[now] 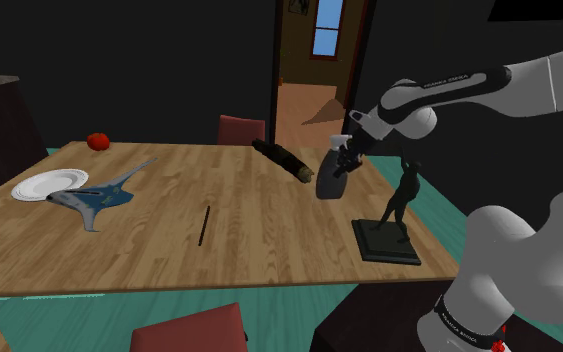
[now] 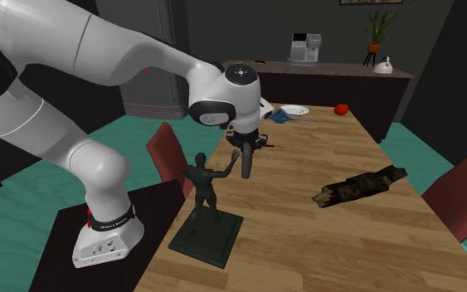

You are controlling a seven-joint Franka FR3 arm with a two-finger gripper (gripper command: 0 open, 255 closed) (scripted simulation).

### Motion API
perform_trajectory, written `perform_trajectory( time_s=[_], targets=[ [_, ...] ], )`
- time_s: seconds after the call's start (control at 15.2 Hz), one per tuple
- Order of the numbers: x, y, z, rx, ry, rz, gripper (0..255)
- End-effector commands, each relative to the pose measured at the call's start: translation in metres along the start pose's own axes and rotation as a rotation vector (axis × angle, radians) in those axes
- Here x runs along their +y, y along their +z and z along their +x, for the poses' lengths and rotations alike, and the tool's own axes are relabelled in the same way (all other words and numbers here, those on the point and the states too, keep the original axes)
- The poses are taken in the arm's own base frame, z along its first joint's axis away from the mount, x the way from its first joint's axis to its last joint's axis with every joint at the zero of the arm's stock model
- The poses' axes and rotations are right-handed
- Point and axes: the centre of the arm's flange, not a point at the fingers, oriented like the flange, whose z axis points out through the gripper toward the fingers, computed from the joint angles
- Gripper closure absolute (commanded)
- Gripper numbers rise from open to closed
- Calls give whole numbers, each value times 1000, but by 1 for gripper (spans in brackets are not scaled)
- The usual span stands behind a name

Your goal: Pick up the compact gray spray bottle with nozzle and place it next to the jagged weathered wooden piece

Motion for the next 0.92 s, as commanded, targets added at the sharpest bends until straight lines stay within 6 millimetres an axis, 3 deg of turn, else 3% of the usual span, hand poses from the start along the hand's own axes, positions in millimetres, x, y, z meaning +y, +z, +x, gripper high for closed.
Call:
perform_trajectory(
  time_s=[0.0, 0.86],
  targets=[
    [0, -10, 5, 0, 0, 0, 255],
    [0, -69, 41, 0, 0, 0, 255]
  ],
)
